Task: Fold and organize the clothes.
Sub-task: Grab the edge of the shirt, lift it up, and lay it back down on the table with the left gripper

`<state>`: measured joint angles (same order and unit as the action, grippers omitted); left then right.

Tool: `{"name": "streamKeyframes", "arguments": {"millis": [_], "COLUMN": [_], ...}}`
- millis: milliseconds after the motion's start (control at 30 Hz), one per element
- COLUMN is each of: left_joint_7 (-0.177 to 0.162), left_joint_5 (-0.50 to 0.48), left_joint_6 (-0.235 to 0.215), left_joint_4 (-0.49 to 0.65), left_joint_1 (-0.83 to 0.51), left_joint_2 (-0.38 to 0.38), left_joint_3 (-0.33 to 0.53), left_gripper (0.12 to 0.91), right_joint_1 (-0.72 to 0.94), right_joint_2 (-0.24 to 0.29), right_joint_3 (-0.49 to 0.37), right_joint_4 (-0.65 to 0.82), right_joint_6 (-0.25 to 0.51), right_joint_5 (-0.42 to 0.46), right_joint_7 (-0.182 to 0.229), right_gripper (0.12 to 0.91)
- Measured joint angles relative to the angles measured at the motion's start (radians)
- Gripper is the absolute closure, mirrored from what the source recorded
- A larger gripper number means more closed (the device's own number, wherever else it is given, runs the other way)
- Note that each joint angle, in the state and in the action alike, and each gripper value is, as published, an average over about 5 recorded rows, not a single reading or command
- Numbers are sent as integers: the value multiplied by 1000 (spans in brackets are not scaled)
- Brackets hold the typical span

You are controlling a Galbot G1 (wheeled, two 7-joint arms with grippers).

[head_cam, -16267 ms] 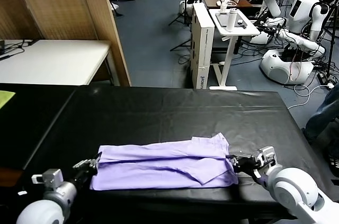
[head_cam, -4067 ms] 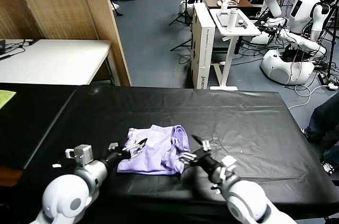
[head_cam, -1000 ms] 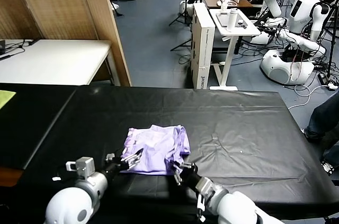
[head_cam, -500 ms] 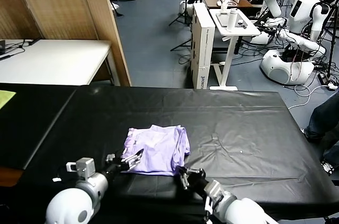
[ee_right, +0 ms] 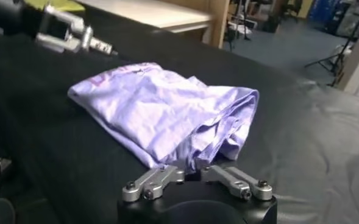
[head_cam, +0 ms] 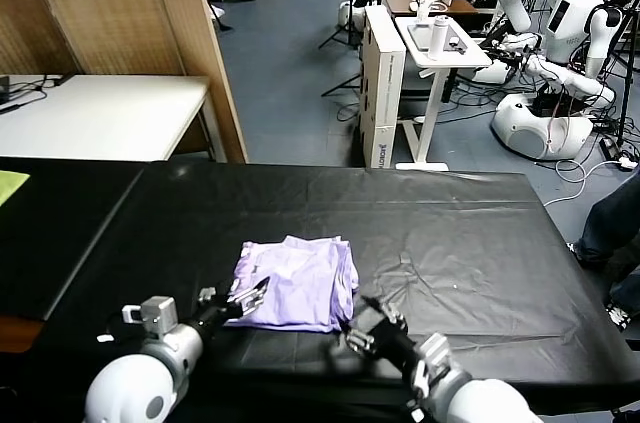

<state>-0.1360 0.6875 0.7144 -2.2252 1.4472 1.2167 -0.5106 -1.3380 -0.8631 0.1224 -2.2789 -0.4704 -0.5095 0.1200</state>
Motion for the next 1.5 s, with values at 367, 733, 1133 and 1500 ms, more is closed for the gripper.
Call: {"name": "streamKeyframes", "arguments": {"millis": [367, 733, 1133, 1500], "left_joint_7": [1, 9, 16, 119], "left_joint_5": [-18, -27, -35, -42], "left_joint_6": [-8, -19, -29, -196], "left_joint_4": [5, 1, 3, 80], "left_joint_1": [7, 39, 51, 29], "left_joint_2": [10, 21, 32, 76], "left_joint_3": [-4, -42, -59, -87], "left_gripper": [123, 123, 123, 123], "right_joint_1": [181, 282, 258, 221], "right_joint_2": [-153, -266, -279, -250], "right_joint_3": [1, -30, -18, 46], "right_joint_4": [217, 397, 424, 351], "right_joint_6": [45, 38, 43, 172], "right_joint_5": [-60, -82, -80, -176], "right_joint_7": [9, 8, 1, -61], "right_gripper": [118, 311, 863, 265]}}
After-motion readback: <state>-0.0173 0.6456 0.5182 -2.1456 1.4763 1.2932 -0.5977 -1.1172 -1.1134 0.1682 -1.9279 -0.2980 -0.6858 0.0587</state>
